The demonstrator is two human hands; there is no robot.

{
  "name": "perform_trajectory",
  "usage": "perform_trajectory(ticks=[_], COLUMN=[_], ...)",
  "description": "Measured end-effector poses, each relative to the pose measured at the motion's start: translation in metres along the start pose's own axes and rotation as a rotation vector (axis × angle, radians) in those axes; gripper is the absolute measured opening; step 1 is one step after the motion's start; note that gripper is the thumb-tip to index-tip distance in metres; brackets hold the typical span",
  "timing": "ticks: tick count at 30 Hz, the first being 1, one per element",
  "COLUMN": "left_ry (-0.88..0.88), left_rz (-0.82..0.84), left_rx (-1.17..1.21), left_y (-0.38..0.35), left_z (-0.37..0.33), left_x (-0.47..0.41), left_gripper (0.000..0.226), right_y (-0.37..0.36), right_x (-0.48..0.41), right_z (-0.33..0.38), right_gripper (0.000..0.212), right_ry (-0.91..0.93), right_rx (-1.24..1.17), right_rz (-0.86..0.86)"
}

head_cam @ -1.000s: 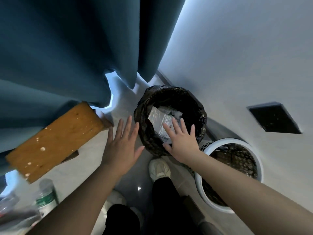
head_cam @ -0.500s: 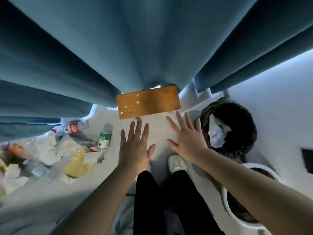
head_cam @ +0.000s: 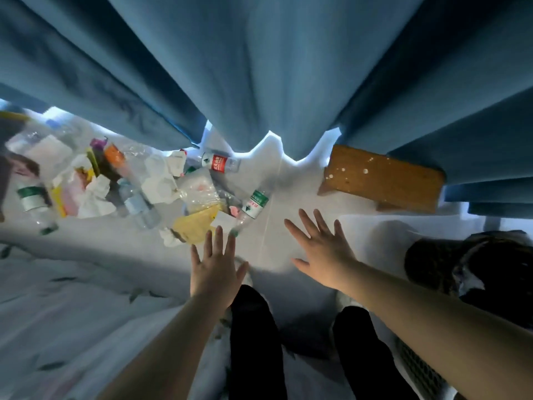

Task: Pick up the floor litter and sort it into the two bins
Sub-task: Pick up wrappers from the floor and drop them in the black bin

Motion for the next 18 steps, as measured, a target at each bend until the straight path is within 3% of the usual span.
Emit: perform_trajectory(ticks=[9, 15, 18], left_ry=[0.051, 0.086, 0.117], left_rz=[0.03, 0.018, -0.025], left_rx=[0.048, 0.051, 0.058], left_y=[-0.055, -0.115, -0.141], left_z=[0.146, 0.189, 0.199], left_x=[-0.071, -0.143, -0.18], left_gripper=[0.078, 0.084, 0.086], right_y=[-0.047, -0.08, -0.096], right_x=[-0.121, -0.218, -0.26], right_z=[0.107, 0.153, 0.16], right_gripper=[0.09, 0.097, 0.09], right_ry=[-0.069, -0.024, 0.022], right_rx=[-0.034, -0.039, -0.007], right_rz=[0.126, 0.068, -0.039])
Point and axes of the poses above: each hand's wrist, its own x-axis away from the middle knuckle, its own y-axis out of the back of the hand, z = x × y, the point moved 8 cm from there along -x, towards the middle knuckle, and after that the axes turned 5 degrees about -y, right-handed, at the moved point
